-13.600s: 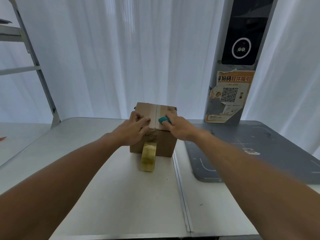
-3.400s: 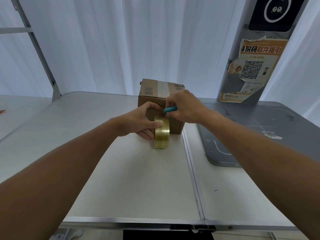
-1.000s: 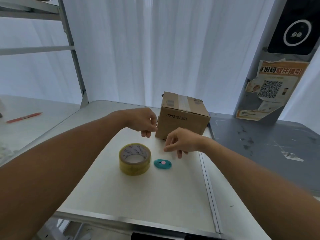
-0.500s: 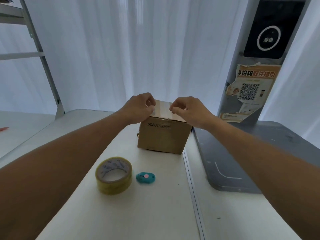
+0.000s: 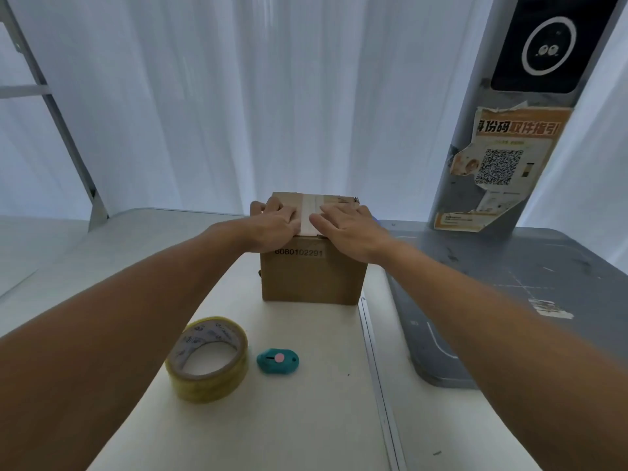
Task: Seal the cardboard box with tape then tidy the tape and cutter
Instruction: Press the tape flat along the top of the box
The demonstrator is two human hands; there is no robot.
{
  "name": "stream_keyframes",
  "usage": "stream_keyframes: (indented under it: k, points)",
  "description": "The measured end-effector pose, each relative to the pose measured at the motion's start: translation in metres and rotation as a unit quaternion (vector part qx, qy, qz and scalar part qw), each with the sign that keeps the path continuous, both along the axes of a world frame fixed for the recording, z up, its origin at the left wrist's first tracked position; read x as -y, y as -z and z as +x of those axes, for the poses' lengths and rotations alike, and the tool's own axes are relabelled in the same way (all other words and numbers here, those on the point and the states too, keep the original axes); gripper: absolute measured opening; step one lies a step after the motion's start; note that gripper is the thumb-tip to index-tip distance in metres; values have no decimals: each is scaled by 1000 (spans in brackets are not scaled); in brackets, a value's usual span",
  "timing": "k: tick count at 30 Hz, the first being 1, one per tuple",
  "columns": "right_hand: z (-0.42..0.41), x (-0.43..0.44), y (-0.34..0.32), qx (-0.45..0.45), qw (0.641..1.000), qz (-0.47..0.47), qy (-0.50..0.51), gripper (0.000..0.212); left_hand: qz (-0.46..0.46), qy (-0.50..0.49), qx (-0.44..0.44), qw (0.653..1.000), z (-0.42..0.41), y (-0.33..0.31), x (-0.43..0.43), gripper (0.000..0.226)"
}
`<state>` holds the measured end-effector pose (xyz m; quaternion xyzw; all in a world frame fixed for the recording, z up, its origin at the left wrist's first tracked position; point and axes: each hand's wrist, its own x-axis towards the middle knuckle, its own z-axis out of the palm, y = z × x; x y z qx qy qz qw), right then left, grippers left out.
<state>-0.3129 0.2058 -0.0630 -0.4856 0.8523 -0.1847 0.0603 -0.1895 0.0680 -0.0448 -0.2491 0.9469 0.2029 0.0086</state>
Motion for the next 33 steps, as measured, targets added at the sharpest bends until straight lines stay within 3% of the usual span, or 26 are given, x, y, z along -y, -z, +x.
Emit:
stream_keyframes:
  k: [9, 18, 23, 26, 29, 33]
  points:
    - [7, 0, 1, -72, 997, 11, 22, 78, -24, -18, 16, 999, 0, 1, -5, 47]
    - [8, -6, 14, -206, 978, 11, -8, 93, -45, -13, 33, 998, 6, -1, -14, 47]
    - [7, -11, 13, -206, 978, 20, -34, 107, -56, -7, 44, 997, 13, -7, -25, 48]
    - [11, -10, 11, -169, 986, -8, -6, 90, -69, -15, 45, 996, 15, -9, -30, 49]
    - [15, -9, 15, -197, 980, -36, 13, 82, -64, -37, 26, 997, 12, -4, -23, 51]
    - [12, -10, 16, -241, 970, 8, -17, 104, -58, -29, 35, 997, 10, -1, -19, 49]
